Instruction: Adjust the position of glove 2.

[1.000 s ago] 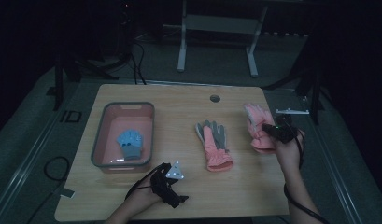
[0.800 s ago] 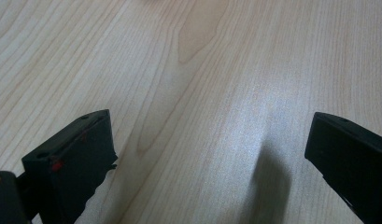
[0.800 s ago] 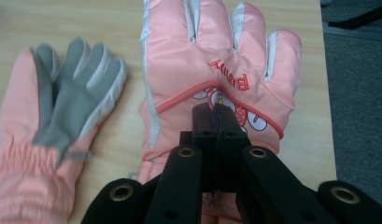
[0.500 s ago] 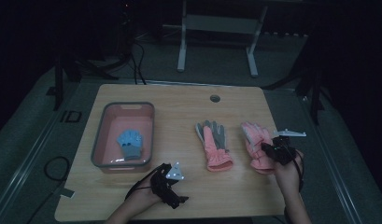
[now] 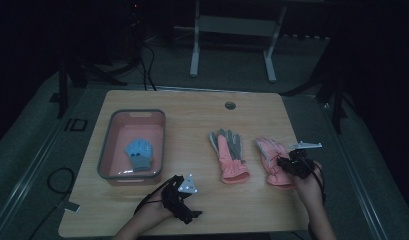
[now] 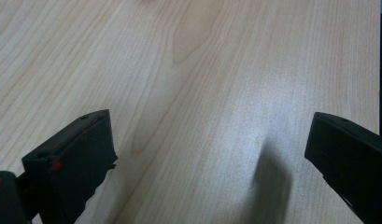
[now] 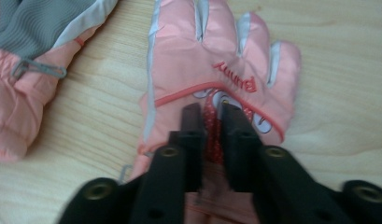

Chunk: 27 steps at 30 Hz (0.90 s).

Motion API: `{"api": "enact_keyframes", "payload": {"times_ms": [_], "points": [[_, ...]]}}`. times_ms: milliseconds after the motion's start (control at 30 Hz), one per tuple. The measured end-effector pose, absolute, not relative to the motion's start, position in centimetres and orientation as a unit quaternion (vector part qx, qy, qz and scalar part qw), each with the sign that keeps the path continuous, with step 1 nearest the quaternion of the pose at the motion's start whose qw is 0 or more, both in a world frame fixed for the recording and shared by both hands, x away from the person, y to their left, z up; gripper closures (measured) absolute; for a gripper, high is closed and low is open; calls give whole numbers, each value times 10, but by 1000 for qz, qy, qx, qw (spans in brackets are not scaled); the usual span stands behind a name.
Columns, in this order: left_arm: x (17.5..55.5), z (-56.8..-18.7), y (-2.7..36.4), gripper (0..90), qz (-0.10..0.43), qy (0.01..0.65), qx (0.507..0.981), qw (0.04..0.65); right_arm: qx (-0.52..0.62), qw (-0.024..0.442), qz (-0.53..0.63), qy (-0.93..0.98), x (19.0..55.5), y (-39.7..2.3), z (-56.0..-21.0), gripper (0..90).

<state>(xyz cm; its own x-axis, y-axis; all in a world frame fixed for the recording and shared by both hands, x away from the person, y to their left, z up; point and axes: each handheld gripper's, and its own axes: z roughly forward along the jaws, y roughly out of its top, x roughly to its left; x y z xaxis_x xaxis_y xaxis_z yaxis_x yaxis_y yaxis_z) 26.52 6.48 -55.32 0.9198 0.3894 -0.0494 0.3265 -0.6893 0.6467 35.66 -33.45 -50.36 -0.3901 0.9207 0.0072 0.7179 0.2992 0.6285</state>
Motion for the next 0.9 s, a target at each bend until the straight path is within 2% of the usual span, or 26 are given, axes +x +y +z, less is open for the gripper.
{"api": "enact_keyframes", "payload": {"times_ms": [200, 500, 633, 700, 900], "points": [[265, -553, 65, 18, 46, 197, 917, 343, 481, 154, 293, 812, 361, -346, -499, 650], [266, -554, 65, 18, 46, 200, 917, 343, 495, 122, 285, 812, 373, -352, -518, 620], [266, -554, 65, 18, 46, 200, 917, 342, 492, 115, 300, 809, 372, -351, -522, 788], [266, -554, 65, 18, 47, 200, 917, 342, 495, 127, 300, 805, 368, -348, -523, 849], [266, -553, 66, 18, 46, 199, 917, 343, 524, 150, 316, 777, 360, -344, -515, 895]]}}
